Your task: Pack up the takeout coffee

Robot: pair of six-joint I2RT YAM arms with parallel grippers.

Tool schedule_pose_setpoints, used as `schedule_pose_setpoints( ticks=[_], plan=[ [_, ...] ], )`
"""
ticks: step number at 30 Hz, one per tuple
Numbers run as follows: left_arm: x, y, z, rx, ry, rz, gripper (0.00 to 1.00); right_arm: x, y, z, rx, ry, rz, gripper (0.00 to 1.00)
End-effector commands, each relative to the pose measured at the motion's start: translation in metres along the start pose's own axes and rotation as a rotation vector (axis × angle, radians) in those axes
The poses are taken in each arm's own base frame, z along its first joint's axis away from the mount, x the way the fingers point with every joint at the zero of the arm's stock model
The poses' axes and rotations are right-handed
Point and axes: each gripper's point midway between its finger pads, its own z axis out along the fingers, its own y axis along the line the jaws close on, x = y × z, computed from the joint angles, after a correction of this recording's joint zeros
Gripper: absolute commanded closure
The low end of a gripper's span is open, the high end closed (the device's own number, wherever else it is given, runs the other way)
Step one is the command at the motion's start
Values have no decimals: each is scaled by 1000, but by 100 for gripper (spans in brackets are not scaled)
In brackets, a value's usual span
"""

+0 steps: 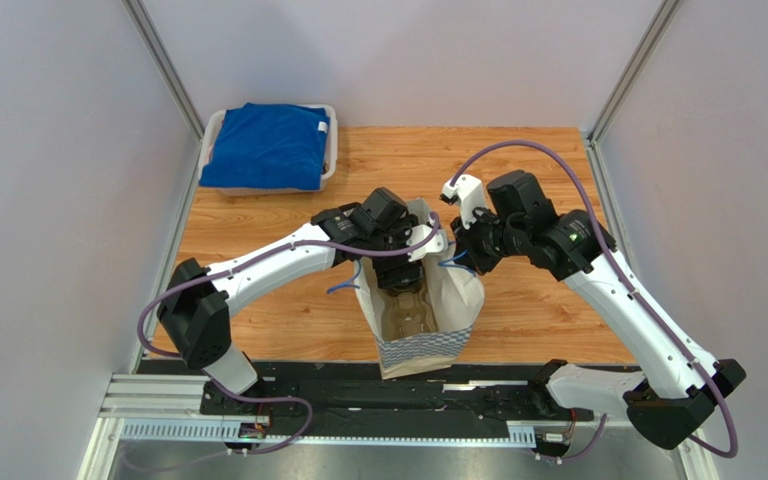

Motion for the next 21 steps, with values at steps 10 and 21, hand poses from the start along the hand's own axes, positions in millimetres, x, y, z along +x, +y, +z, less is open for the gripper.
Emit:
schedule_pose_setpoints(
  ticks=[10, 21],
  plan=[
    [38, -5, 28, 112, 104, -133, 89, -6, -13, 4, 44, -7, -80, 100],
    [80, -15, 46, 127, 229, -142, 88, -4, -16, 6, 52, 1, -106, 100]
  ],
)
